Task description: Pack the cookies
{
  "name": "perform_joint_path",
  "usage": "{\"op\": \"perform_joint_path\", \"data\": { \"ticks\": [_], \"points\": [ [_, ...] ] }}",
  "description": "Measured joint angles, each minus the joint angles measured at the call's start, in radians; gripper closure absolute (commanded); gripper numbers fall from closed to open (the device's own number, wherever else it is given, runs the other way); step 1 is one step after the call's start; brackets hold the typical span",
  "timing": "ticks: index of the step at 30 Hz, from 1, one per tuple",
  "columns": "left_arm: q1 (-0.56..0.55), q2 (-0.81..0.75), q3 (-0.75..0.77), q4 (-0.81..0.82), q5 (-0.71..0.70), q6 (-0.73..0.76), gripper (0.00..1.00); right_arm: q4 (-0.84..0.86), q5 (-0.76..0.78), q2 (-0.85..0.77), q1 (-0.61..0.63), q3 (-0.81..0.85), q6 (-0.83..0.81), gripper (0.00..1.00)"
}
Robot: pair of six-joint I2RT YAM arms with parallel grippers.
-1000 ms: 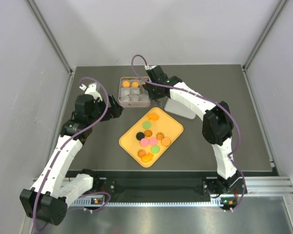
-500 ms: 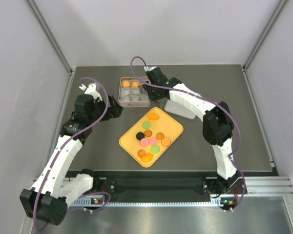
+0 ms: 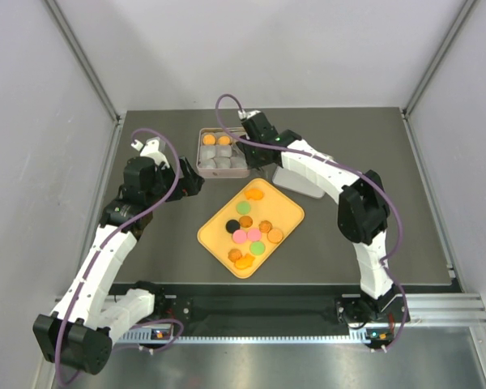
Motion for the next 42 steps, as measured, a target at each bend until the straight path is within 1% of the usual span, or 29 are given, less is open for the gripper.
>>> {"op": "perform_joint_path", "data": {
  "ticks": [20,24,31,32,42],
  "points": [
    [0.002,0.0,0.0,0.0,0.004,0.0,0.01,-0.006,0.015,0.0,0.022,-0.014,0.001,0.63],
    [0.003,0.0,0.0,0.0,0.004,0.0,0.01,-0.006,0.017,0.0,0.022,-0.014,0.002,0.57],
    [0.003,0.0,0.0,0.0,0.004,0.0,0.01,-0.006,0.016,0.0,0.023,-0.014,0.002,0.55],
    [0.004,0.0,0.0,0.0,0.004,0.0,0.01,-0.006,0.016,0.0,0.023,-0.014,0.002,0.52],
    [0.005,0.0,0.0,0.0,0.004,0.0,0.01,-0.012,0.016,-0.006,0.023,-0.013,0.002,0.53]
  ]
}}
